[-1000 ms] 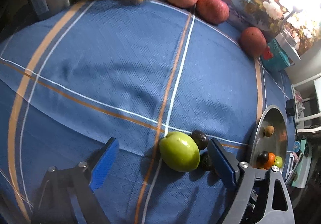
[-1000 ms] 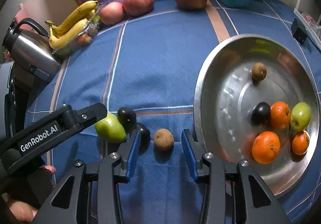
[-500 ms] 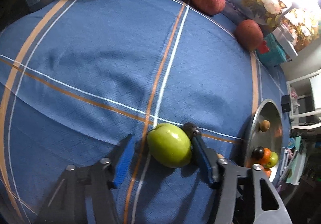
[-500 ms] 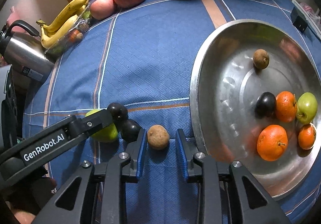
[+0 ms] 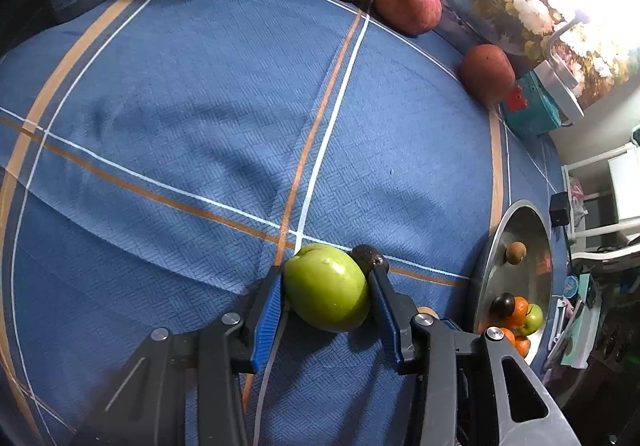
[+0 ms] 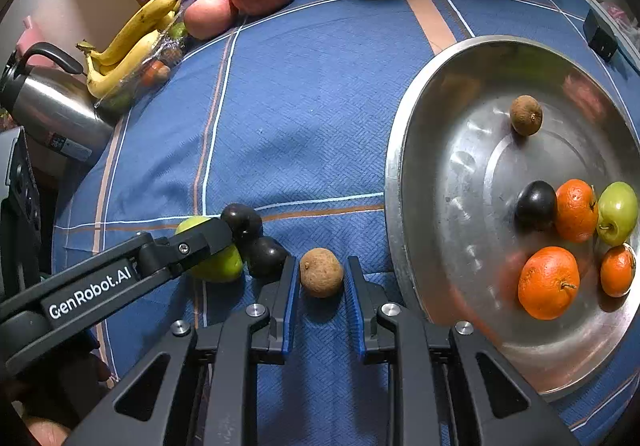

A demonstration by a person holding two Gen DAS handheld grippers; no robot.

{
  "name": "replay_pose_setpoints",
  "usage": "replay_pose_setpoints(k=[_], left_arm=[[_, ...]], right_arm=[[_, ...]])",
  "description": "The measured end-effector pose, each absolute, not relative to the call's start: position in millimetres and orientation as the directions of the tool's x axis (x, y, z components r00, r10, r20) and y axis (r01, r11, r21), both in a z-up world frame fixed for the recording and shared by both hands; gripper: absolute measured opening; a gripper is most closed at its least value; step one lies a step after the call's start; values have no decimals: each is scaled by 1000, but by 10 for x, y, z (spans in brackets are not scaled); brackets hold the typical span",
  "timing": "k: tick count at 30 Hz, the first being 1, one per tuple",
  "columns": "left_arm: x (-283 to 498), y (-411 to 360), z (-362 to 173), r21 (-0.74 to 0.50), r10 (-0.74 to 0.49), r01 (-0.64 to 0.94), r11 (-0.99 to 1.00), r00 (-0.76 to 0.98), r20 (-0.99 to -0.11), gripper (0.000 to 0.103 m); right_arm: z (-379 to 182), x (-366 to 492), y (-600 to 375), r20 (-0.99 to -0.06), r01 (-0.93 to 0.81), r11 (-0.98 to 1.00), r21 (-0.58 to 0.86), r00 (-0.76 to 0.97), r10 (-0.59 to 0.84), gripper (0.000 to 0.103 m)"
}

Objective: Organize fruits
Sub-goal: 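Close the left tool on the green apple while the right tool grasps and lifts the kiwi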

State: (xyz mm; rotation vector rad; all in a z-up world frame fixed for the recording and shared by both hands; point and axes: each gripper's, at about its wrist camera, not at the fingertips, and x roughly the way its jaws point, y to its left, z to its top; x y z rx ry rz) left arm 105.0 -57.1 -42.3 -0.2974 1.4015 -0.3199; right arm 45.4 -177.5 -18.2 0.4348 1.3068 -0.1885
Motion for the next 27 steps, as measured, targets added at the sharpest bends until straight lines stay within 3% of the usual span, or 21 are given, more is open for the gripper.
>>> replay_pose_setpoints(k=[16,27], left_arm=[[1027,-361,-23,-430,-432,62,901,242,-869,46],[1026,-461,22,-426,-432,79,901,242,-869,46]], right_arm=[[318,294,-1893,-911,371,892,259,399,98,23],[323,222,-2126,-917,440,869,226,396,39,23]])
